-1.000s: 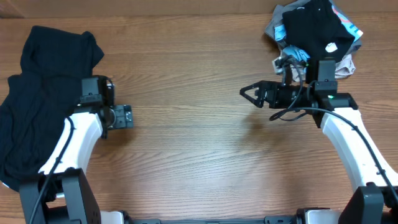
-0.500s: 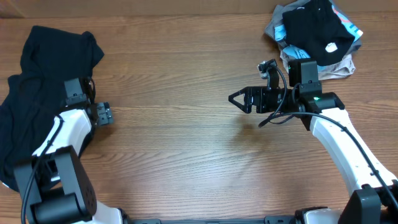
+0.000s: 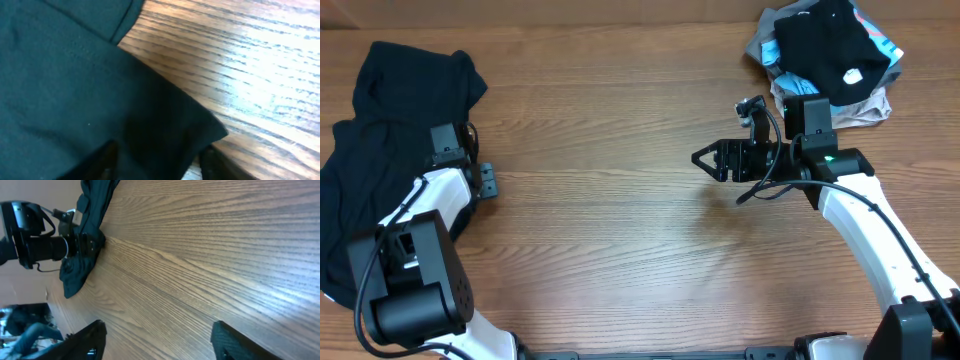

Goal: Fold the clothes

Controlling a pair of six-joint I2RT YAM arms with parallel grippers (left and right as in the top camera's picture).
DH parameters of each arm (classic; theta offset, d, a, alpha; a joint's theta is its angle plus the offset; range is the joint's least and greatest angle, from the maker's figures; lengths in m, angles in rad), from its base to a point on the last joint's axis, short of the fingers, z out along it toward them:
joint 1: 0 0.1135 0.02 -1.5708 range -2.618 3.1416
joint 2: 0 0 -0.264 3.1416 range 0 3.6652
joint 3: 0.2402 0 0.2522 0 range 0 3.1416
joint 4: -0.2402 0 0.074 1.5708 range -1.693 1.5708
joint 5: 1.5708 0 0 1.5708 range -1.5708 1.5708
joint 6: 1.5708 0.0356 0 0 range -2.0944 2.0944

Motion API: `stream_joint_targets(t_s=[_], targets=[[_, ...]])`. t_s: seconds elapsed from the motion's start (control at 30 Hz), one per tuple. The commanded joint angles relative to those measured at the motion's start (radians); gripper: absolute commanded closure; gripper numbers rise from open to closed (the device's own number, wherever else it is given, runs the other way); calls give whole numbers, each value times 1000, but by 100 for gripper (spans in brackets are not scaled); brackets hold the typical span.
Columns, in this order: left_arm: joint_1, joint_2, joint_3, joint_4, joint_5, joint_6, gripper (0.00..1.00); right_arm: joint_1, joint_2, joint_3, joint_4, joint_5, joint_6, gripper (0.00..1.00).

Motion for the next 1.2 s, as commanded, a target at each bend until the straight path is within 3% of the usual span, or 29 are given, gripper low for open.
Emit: stream_joint_targets(t_s=[0.0, 0.1, 0.37, 0.57, 0.73, 0.93, 1.17], targets=[[4, 58, -9, -26, 55, -7, 66, 2, -3, 24, 6, 5, 1, 34], [4, 58, -9, -33, 146, -8, 96, 2, -3, 24, 12, 5, 1, 39], [-72, 33, 39, -129, 369, -52, 96, -24, -5, 36, 53, 14, 76, 54], [-274, 8, 186, -296, 437, -52, 96, -77, -5, 140, -27, 37, 79, 57], [-444, 8, 297, -329, 457, -52, 96, -126, -5, 257, -153, 77, 75, 57], [-609, 8, 363, -221, 457, -52, 96, -195, -5, 373, -265, 76, 70, 57], [-749, 21, 368, 91, 452, -56, 96, -240, -5, 443, -348, 85, 41, 56]])
